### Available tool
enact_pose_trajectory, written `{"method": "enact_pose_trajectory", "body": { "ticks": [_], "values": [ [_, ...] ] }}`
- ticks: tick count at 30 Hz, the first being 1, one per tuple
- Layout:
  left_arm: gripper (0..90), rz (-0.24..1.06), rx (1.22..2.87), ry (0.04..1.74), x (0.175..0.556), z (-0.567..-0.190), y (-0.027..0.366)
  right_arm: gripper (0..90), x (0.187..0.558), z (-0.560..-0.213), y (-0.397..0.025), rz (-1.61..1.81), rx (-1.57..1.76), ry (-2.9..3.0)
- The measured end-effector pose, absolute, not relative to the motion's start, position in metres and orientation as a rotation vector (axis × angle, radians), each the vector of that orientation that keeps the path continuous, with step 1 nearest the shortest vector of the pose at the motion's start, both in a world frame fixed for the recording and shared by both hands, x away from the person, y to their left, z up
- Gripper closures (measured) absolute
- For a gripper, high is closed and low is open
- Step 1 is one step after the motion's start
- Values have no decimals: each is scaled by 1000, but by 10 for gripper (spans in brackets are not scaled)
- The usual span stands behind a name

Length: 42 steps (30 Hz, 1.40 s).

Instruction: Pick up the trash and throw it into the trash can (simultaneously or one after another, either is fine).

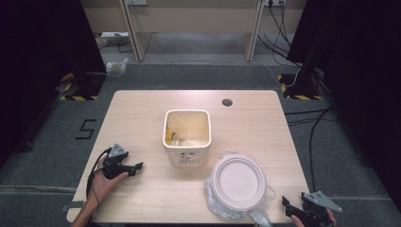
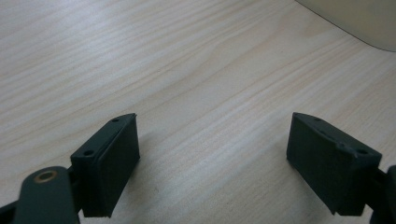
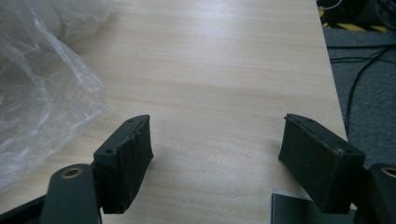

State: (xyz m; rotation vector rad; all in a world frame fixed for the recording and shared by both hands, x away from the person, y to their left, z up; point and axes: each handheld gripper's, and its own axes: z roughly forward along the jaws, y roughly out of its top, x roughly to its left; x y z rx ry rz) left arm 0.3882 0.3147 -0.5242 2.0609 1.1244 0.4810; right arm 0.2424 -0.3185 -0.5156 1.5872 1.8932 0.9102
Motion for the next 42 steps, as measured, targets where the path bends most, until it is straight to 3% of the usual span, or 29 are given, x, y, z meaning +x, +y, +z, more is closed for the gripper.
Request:
{"method": "enact_pose_trajectory", "body": {
  "ticks": [20,30,42],
  "values": [
    [161,481,2061,1124,388,-524,315,300,247,-490,-302,1020,1516,1912],
    [161,480,2061,1124,388,-524,315,308,253,-459,-283,1124,1416,1954],
    [161,481,2061,1124,388,-524,315,335,282,-437,-247,1225,1324,2082]
  ]
}}
